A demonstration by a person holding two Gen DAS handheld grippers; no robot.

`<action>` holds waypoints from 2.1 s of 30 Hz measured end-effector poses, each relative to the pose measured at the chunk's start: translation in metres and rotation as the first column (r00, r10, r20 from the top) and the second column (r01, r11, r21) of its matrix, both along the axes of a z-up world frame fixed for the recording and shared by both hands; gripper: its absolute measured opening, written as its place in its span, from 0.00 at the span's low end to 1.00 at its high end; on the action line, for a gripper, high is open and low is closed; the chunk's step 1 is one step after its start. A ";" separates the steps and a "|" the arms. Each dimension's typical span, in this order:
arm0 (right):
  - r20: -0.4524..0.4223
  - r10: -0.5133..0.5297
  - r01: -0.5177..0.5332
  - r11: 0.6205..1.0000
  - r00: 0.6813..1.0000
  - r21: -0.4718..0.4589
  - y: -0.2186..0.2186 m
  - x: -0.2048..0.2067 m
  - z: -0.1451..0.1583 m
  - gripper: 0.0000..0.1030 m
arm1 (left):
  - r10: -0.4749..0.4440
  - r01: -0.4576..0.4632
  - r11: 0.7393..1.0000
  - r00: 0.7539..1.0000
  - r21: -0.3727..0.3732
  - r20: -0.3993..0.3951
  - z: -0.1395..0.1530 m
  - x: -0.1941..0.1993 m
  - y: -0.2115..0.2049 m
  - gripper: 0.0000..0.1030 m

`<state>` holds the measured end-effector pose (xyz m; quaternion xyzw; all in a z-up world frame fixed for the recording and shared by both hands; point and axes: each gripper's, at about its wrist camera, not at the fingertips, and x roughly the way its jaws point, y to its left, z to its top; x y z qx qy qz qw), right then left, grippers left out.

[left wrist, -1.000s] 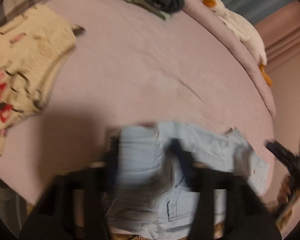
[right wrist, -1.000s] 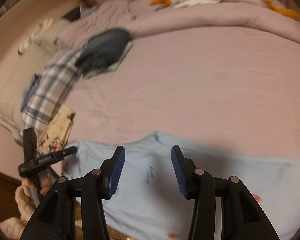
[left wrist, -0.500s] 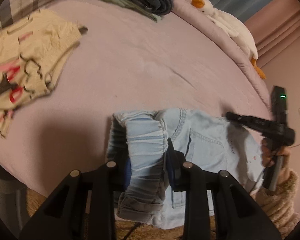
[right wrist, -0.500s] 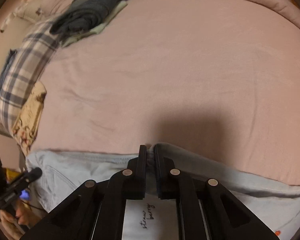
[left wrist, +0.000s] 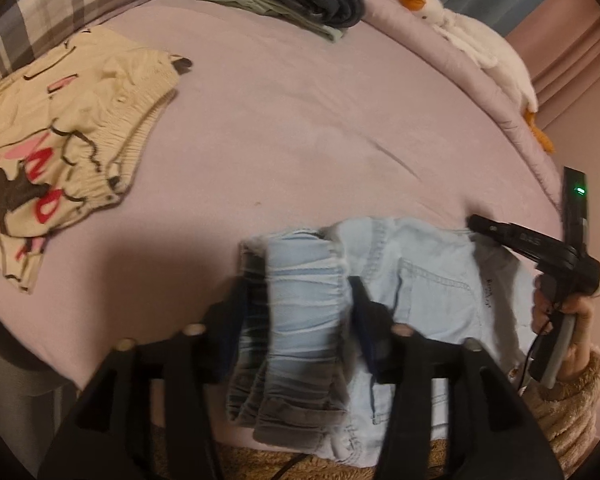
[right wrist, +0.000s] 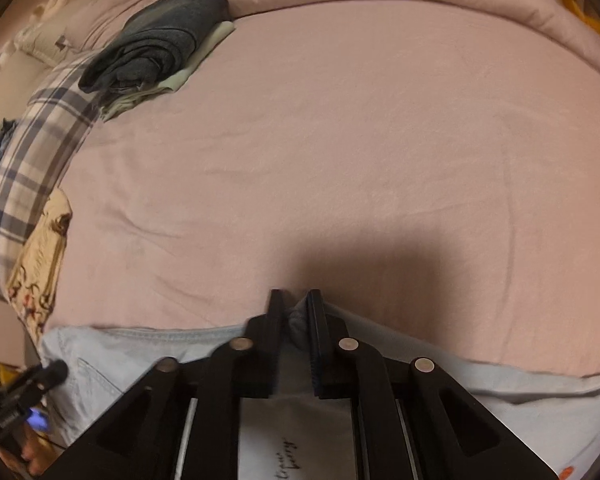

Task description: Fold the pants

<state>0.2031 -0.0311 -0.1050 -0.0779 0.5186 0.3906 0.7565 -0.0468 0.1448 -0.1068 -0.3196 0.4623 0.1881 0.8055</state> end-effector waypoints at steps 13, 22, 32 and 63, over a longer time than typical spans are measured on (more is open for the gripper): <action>0.086 -0.437 0.428 0.898 0.895 0.105 -0.209 0.049 0.056 0.53 | -0.141 0.144 0.990 0.968 0.001 0.206 0.069 0.053 -0.045 0.67; 0.008 -0.745 0.745 0.667 0.667 0.020 -0.369 0.084 0.018 0.53 | -0.377 0.384 0.918 0.922 -0.098 0.082 0.008 0.186 -0.126 0.29; -0.061 -0.796 0.798 0.602 0.602 0.023 -0.397 0.128 -0.003 0.53 | -0.371 0.369 0.925 0.929 -0.092 0.001 -0.018 0.213 -0.135 0.26; 0.086 -0.825 0.819 0.565 0.559 0.102 -0.425 0.107 0.024 0.59 | -0.380 0.387 0.920 0.920 -0.065 0.098 0.020 0.173 -0.145 0.50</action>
